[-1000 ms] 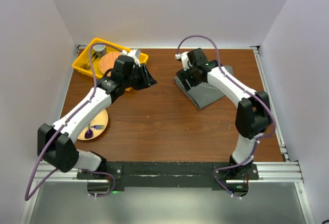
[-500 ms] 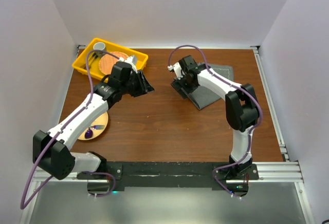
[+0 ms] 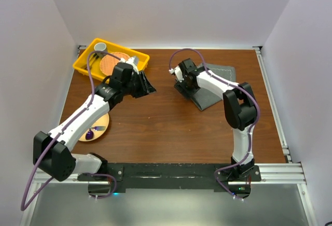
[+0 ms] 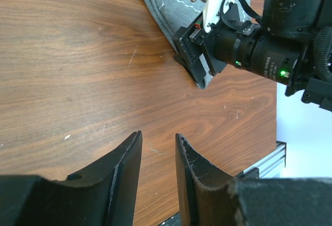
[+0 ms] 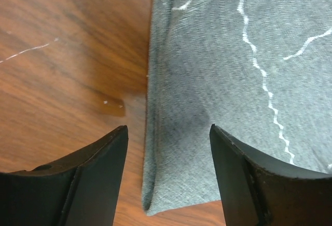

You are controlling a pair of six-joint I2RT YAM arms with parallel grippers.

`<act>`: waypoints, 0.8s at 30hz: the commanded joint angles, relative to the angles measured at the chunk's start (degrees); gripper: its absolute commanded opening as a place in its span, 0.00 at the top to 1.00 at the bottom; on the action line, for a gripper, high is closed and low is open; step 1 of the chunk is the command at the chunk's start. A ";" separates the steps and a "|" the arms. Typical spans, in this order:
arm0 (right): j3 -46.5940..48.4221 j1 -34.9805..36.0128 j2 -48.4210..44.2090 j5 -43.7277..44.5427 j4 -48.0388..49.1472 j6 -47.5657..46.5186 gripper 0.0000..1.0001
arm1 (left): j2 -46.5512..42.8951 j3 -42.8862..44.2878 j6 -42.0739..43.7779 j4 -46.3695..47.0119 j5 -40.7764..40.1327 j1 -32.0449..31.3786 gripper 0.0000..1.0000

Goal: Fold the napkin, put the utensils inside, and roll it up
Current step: Roll the napkin with the utensil

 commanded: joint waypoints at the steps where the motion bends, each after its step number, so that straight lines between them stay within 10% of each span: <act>1: -0.81 0.45 -0.97 2.60 2.62 -0.51 0.30 | 0.23 -1.34 -1.28 2.87 1.40 -0.02 0.63; 24: -2.13 -2.54 3.59 -3.99 4.38 0.19 0.32 | 0.67 -2.05 -1.45 3.48 2.28 0.42 0.64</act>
